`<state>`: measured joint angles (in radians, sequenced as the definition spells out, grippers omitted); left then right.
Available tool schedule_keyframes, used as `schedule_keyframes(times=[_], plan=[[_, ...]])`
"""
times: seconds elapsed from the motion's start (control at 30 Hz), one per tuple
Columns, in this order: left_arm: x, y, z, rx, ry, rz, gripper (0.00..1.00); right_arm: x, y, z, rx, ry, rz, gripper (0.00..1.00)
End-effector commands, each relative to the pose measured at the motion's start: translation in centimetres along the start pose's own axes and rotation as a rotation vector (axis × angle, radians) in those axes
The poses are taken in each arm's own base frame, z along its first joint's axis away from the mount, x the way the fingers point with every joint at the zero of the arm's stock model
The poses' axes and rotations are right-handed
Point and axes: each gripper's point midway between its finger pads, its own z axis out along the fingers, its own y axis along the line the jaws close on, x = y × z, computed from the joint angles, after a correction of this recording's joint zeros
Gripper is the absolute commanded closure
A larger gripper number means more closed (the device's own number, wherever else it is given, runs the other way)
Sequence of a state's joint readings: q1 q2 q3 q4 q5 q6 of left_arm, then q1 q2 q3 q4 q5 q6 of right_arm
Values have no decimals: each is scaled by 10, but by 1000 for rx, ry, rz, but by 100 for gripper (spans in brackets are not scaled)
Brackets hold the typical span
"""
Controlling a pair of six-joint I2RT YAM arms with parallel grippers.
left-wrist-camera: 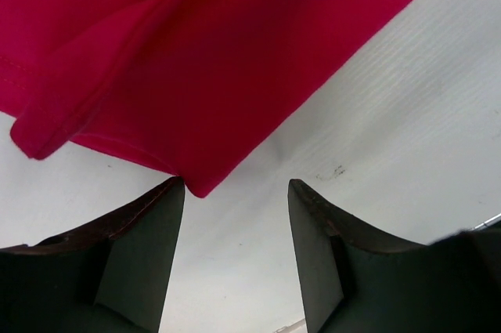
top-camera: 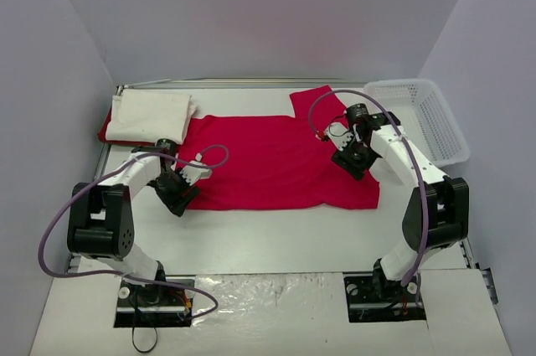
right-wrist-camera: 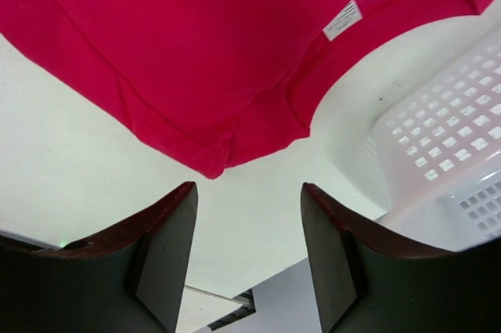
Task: Fold and stack the t-shirts
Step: Fold the flattened tshirt in 1/3 of the way
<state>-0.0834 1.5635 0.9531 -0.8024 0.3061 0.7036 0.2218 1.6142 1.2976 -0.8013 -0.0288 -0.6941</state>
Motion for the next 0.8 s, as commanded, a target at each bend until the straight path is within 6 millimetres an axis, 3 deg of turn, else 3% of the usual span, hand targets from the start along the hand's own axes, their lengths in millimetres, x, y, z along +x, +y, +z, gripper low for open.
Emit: schedule_keyframes(times=[0.0,0.13,0.2,0.27,0.3,0.37,0.57,0.77], plan=[[-5,4,3,-4,-8,13,46,23,4,-5,-12,62,-4,48],[-6,7,7,-4,-3,9,46,37,10,-5,-36,93,-13,48],[-7,7,9,-4,-4,4,52,47,12,-3,-36,129,-18,47],[-7,6,12,8,-1,4,63,58,18,3,-56,169,-23,47],[-7,6,13,10,2,-2,81,62,20,6,-67,182,-21,47],[-8,5,15,15,-2,-8,97,72,27,12,-94,215,-28,46],[-9,1,15,19,-16,-12,98,90,35,22,-130,269,-41,46],[-11,-2,13,17,-30,-18,98,93,36,36,-169,283,-46,46]])
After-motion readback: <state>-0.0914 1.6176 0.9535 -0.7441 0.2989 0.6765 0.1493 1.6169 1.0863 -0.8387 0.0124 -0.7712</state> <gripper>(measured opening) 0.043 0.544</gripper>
